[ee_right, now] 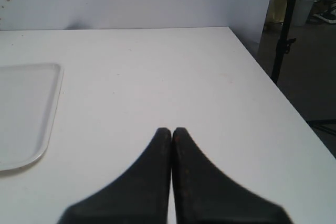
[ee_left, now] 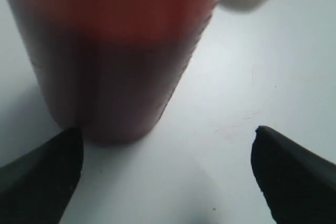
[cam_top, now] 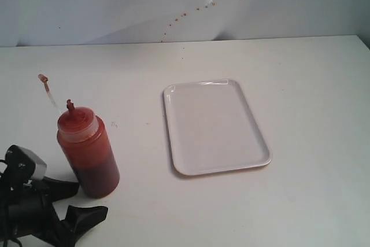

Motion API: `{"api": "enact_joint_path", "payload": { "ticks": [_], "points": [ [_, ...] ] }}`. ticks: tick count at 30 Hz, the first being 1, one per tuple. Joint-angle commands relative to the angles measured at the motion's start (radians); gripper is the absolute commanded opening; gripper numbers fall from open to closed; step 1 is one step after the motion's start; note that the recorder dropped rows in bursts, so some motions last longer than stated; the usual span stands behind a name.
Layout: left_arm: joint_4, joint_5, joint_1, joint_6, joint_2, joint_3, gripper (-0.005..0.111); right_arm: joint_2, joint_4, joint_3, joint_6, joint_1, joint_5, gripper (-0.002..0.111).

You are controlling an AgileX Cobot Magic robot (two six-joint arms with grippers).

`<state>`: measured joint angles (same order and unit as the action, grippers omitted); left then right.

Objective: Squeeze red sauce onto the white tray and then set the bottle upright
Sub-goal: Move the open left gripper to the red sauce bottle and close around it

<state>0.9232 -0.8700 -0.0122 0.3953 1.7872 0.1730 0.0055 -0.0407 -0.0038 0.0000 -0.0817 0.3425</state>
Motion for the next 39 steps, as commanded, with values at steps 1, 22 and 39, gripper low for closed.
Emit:
{"api": "enact_joint_path", "payload": {
  "ticks": [1,22,39],
  "points": [
    [0.006,-0.046,0.001,-0.073,0.140,0.086,0.082,-0.005,0.004,0.004,0.000,0.003,-0.001,0.000],
    [0.061,-0.262,0.001,-0.299,0.252,0.241,0.082,-0.005,0.004,0.004,0.000,0.003,-0.001,0.000],
    [0.199,-0.258,0.001,-0.162,0.333,0.392,0.082,-0.005,0.006,0.004,0.000,0.003,-0.001,0.000]
  ]
}}
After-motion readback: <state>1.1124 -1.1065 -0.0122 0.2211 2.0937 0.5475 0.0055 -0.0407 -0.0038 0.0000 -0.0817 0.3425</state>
